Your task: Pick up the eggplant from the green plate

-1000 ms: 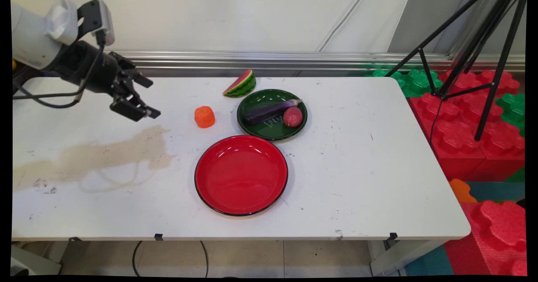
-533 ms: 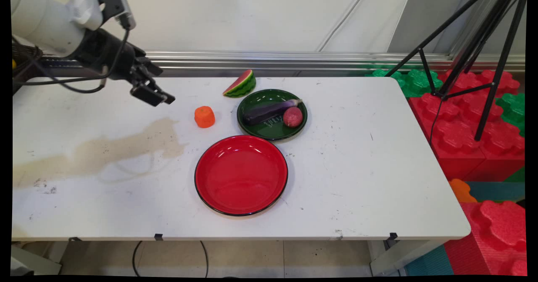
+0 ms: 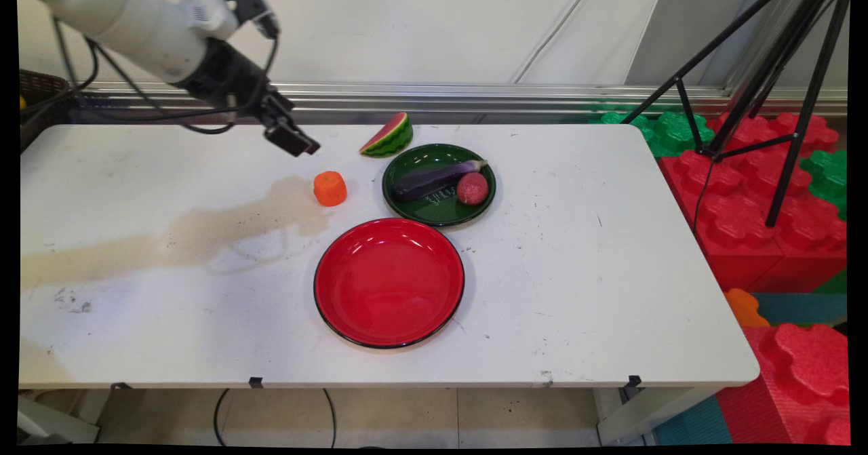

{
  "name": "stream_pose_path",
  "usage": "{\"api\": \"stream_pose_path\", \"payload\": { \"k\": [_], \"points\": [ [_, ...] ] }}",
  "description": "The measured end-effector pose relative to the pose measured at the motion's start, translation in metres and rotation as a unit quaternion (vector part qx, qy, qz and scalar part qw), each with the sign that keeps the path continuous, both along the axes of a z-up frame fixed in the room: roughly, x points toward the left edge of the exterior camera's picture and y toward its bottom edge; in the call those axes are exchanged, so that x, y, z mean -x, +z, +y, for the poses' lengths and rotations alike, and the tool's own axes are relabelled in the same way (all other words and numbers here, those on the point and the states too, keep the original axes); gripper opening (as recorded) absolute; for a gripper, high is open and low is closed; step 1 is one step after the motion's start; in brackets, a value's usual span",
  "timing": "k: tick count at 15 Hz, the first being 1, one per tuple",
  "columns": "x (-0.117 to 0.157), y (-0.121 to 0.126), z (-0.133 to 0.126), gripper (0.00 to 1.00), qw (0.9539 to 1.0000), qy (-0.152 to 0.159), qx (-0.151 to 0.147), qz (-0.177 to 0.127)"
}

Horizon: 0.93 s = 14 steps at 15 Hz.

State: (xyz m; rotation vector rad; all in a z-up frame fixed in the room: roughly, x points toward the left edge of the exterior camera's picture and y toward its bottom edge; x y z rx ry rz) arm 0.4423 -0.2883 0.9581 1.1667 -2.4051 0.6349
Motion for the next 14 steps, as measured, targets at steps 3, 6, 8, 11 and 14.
{"api": "stream_pose_path", "payload": {
  "k": [3, 6, 8, 11, 14],
  "points": [
    [0.014, -0.006, -0.018, 1.0, 1.0, 0.003, -0.002, 0.002],
    [0.032, -0.014, -0.04, 1.0, 1.0, 0.002, -0.007, 0.004],
    [0.045, -0.023, -0.055, 1.0, 0.9999, -0.001, -0.013, 0.006],
    [0.064, -0.038, -0.078, 1.0, 0.9997, -0.006, -0.022, 0.007],
    [0.079, -0.054, -0.099, 1.0, 0.9994, -0.011, -0.032, 0.008]
  ]
}}
